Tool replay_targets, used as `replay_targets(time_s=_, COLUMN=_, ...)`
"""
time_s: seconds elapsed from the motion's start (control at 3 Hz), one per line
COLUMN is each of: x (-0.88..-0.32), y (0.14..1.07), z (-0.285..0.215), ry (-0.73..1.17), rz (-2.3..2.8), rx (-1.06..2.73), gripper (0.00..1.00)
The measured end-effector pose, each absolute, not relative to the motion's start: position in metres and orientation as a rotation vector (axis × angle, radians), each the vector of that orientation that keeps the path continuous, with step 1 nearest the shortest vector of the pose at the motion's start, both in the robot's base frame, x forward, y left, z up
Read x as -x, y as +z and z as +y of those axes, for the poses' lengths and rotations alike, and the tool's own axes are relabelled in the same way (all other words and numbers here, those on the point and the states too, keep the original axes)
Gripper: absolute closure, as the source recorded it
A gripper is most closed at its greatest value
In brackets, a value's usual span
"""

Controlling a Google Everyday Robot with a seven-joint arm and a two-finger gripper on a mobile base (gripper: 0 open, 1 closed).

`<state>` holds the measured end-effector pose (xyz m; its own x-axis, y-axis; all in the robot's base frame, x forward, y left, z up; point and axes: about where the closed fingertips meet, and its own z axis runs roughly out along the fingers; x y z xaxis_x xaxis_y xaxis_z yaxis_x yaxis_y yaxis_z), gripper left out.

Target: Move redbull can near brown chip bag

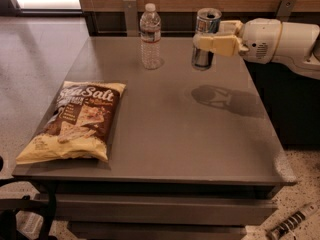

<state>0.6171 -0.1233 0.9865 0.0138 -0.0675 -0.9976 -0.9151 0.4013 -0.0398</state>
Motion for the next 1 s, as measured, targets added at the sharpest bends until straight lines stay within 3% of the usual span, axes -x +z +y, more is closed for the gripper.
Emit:
replay_targets(time_s=0.33, x=-0.589, y=0.981, z=-0.091, ry=0.992, rz=1.34, rx=1.074, gripper=1.0)
replay_targets(time_s=1.0, x=-0.575, y=0.978, z=-0.071, ry=0.994, rz=1.36, rx=1.075, gripper=1.0)
